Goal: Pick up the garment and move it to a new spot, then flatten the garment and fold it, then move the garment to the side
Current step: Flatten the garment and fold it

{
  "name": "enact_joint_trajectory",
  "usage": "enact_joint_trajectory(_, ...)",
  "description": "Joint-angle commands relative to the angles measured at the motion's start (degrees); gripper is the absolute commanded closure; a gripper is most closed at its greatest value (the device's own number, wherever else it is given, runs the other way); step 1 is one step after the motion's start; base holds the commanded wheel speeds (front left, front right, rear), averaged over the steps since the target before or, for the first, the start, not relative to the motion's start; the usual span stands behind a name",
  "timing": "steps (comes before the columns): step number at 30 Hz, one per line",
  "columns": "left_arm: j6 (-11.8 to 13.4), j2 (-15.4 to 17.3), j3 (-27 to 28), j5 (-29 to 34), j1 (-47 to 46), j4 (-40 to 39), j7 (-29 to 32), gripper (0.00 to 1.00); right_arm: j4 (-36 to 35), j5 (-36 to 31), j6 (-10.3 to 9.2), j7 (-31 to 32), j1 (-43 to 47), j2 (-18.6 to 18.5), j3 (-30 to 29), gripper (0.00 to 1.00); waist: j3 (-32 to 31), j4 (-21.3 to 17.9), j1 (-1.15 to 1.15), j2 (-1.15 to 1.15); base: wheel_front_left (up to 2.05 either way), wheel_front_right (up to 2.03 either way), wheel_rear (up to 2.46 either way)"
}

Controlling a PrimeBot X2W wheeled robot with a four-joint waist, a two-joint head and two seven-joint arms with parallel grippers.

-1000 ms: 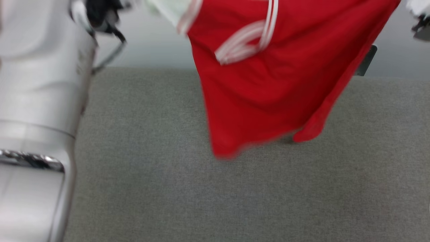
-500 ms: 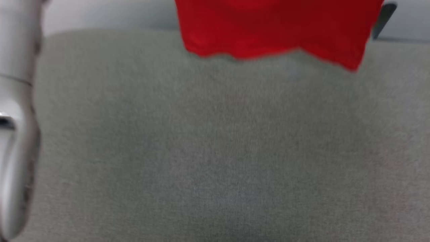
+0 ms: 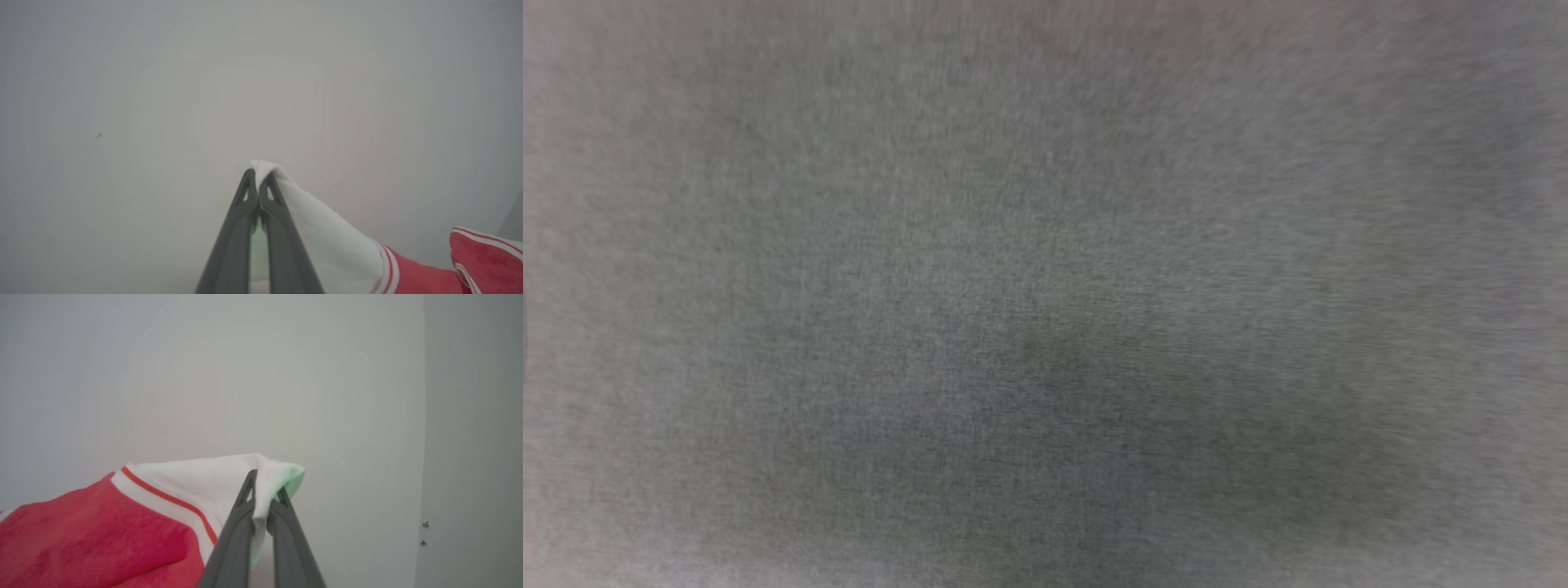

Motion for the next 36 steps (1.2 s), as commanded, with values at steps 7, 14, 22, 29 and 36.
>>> enact_joint_trajectory(7,-0.9,-1.1,-1.1,-1.7,2.9,2.5,-2.5,1.0,-3.1,-5.6,-0.01,-0.2,2.6,2.3,-3.7,1.0,5.2,6.0,0.0,0.0,0.0,0.0,0.0)
enact_joint_trajectory(14,-1.0,-2.3,-6.0,-2.9,11.9,3.2,2.7,1.0,3.7,1.2,-0.01,0.2,7.3,4.1,2.1,1.0,-2.1,7.2,0.0,0.0,0.0,0.0,0.0)
enact_joint_trajectory(22,-1.0,-3.1,-9.8,-5.8,24.5,4.2,10.2,1.0,-1.7,18.4,-0.01,7.3,21.2,-1.6,11.0,1.0,-14.3,7.7,0.0,0.0,0.0,0.0,0.0)
enact_joint_trajectory(29,-1.0,-1.9,-10.0,-9.4,34.2,4.6,17.4,1.0,-12.3,31.5,-0.01,18.4,40.9,-9.9,16.6,1.0,-23.6,6.6,0.0,0.0,0.0,0.0,0.0)
enact_joint_trajectory(36,-0.9,0.6,-10.4,-11.2,44.9,5.0,22.7,1.0,-29.0,40.4,-0.03,21.7,63.8,-18.1,19.9,1.0,-29.7,5.2,0.0,0.0,0.0,0.0,0.0)
